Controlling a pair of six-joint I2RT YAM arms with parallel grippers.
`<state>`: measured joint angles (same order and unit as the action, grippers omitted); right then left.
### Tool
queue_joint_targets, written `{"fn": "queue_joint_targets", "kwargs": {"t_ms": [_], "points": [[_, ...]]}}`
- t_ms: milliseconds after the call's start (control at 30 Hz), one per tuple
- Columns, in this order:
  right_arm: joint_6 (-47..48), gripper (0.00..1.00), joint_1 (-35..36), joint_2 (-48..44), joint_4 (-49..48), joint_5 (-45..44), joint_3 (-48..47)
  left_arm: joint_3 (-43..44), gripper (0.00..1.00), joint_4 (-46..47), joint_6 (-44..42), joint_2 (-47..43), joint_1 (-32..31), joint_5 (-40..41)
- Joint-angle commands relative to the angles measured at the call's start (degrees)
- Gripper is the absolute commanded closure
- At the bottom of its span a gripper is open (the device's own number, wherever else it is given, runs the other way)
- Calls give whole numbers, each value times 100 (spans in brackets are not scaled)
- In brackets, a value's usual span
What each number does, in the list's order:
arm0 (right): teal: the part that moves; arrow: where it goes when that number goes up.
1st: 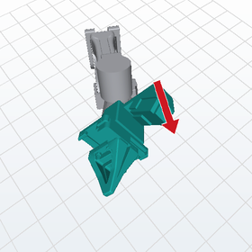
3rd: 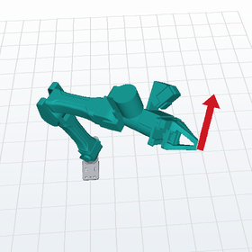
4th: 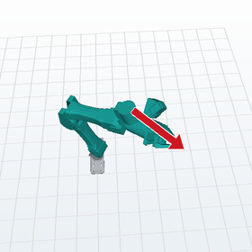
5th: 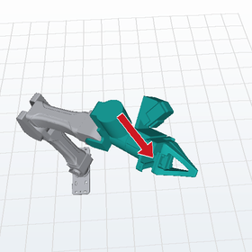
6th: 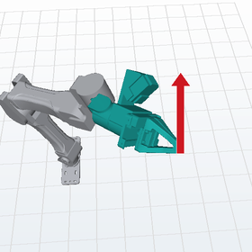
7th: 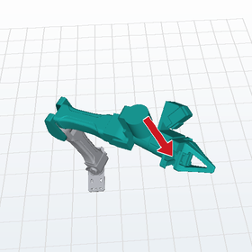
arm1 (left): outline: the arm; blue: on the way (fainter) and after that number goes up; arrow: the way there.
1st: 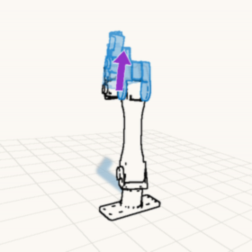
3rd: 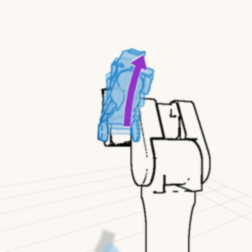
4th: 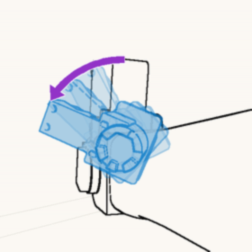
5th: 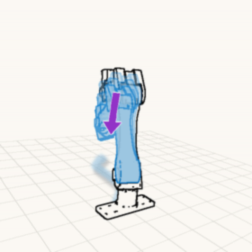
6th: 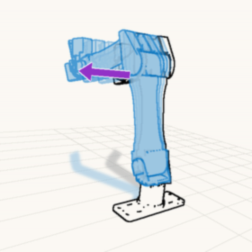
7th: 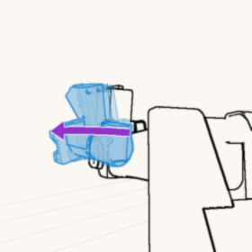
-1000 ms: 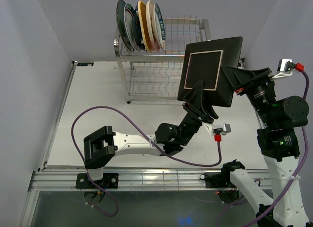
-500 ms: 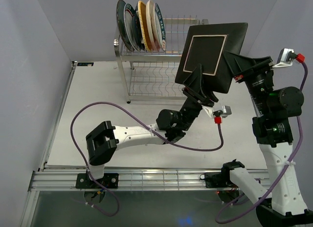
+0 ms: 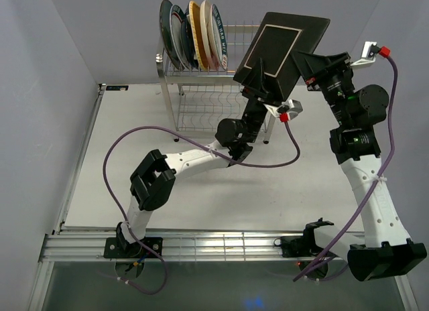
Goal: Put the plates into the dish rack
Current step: Insert the plate into the dish rack.
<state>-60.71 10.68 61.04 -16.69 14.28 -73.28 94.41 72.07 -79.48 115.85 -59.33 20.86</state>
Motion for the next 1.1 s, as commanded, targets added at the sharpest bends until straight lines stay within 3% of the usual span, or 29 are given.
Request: {"fn": "queue_joint_targets", "kwargs": {"t_ms": [0,333,800,1067], "points": [[77,92,154,118,-571,1559,-283,964,100,2584,836,-292,641,418],[103,92,154,796,-871,1841,-486,1158,100,2566,1374,-151,1046,594],[-64,69,154,1086,-1311,1964,-407,1615,100,2356,1462,-72,1161,875],[-29,65,154,1051,-1320,1929,-398,1826,100,2144,1567,-28,1205,955]]}}
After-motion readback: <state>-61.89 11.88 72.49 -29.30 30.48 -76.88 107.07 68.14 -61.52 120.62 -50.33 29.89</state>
